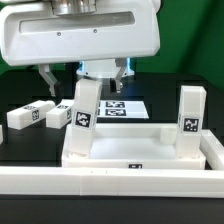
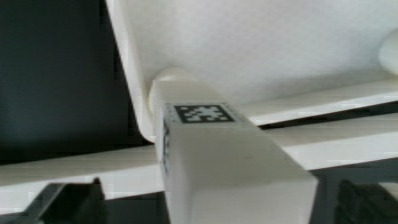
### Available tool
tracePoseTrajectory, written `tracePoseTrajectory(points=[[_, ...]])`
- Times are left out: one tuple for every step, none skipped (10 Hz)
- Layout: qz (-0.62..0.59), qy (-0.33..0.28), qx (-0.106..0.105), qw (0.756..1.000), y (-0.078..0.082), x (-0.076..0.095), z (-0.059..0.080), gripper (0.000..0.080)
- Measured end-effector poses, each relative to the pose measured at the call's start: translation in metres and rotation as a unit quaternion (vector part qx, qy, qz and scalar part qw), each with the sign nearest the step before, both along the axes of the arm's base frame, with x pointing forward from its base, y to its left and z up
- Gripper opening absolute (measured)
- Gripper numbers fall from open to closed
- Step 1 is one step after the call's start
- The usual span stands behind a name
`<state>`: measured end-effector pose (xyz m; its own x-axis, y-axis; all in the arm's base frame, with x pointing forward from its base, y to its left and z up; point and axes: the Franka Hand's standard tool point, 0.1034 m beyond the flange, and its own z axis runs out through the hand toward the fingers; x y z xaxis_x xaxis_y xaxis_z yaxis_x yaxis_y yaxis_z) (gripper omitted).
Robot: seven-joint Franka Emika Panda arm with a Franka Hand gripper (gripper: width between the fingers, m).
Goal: Assemble desk
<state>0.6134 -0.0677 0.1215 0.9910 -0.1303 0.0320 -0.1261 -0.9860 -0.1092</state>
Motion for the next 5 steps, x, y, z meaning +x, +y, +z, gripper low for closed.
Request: tracePoseTrajectory(points=[[0.000, -0.002, -0.001, 1.000, 0.0001, 0.0003, -0.0003, 0.0649], [0.000, -0.005, -0.002, 1.000, 0.0007, 0.0001, -0.0016, 0.0640], [0.000, -0.005, -0.002, 1.000, 0.0006, 0.0001, -0.0017, 0.0640], [0.000, -0.005, -0.002, 1.000, 0.0006, 0.0001, -0.0018, 0.0470], [0.000, -0.005, -0.002, 1.000, 0.0005, 0.0001, -0.0018, 0.0304]])
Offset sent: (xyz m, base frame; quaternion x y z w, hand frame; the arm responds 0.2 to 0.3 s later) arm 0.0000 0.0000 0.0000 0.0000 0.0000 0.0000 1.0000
